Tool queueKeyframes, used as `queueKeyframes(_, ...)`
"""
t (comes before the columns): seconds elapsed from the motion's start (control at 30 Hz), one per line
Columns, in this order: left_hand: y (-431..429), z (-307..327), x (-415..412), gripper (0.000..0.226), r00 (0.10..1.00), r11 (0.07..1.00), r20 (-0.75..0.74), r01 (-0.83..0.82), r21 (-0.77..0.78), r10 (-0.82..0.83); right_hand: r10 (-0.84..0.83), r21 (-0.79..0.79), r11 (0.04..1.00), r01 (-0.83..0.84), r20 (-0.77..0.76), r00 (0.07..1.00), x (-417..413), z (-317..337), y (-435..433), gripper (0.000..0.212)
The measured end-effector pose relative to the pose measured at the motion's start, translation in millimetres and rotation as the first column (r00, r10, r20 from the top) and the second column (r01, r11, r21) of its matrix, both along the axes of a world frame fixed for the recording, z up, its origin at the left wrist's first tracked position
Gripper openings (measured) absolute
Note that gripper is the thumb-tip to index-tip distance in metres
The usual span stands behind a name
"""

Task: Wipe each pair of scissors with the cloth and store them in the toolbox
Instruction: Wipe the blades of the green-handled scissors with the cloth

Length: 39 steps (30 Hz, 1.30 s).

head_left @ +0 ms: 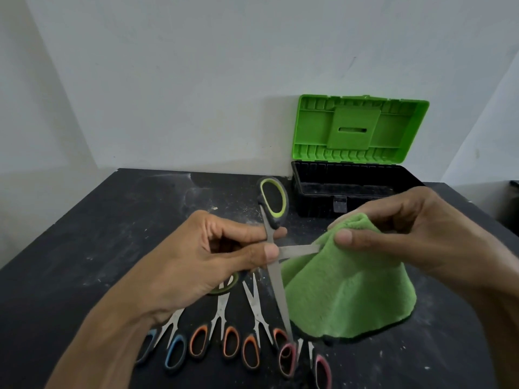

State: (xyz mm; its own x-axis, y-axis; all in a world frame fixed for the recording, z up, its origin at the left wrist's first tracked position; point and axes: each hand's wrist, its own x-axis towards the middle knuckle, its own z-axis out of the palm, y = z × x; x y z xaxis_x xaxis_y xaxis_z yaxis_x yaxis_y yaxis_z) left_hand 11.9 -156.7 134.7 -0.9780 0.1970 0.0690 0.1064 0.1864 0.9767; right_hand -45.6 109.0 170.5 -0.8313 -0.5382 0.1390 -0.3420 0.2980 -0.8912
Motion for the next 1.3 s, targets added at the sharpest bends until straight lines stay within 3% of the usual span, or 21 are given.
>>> queueKeyframes(0.1, 5.0, -0.7, -1.2, 0.029, 0.999, 0.998, -0.004, 0.05, -0.029, -0.05, 0.01, -0.042, 0.999, -0.013, -0.055, 0.998, 0.8, 2.2, -1.7, 0.017)
queueKeyframes(0.27, 15.0, -1.8, -4.4, 0.027, 0.998, 0.998, -0.059, 0.034, -0.049, -0.037, 0.075, 0.094, 0.994, -0.062, -0.146, 0.986, 6.0, -6.0, -19.7, 0.026)
queueKeyframes(0.5, 12.9, -2.3, -0.9, 0.033, 0.997, 0.998, -0.072, -0.026, -0.05, 0.023, 0.022, 0.057, 0.998, -0.022, 0.004, 1.0, 3.0, -15.2, -15.3, 0.015)
queueKeyframes(0.67, 18.5, -1.9, -3.2, 0.03, 0.996, 0.998, -0.088, 0.021, -0.054, -0.026, 0.032, -0.014, 0.999, -0.032, -0.025, 0.999, 6.8, -20.4, -20.8, 0.022)
queueKeyframes(0.8, 15.0, -5.5, -2.7, 0.031, 0.998, 0.999, -0.05, 0.028, -0.02, -0.029, 0.09, 0.038, 0.995, -0.089, -0.029, 0.996, 2.4, -24.1, -21.6, 0.025)
queueKeyframes(1.03, 12.7, -7.1, 1.2, 0.041, 0.995, 0.987, -0.093, -0.047, -0.154, 0.033, 0.219, 0.12, 0.967, -0.225, 0.061, 0.974, 3.1, -24.6, -11.6, 0.025)
queueKeyframes(1.3, 20.1, -1.0, 0.0, 0.028, 0.991, 0.989, -0.131, 0.009, -0.15, -0.029, 0.012, 0.043, 0.999, -0.01, -0.052, 0.999, 13.7, -27.3, -20.5, 0.019)
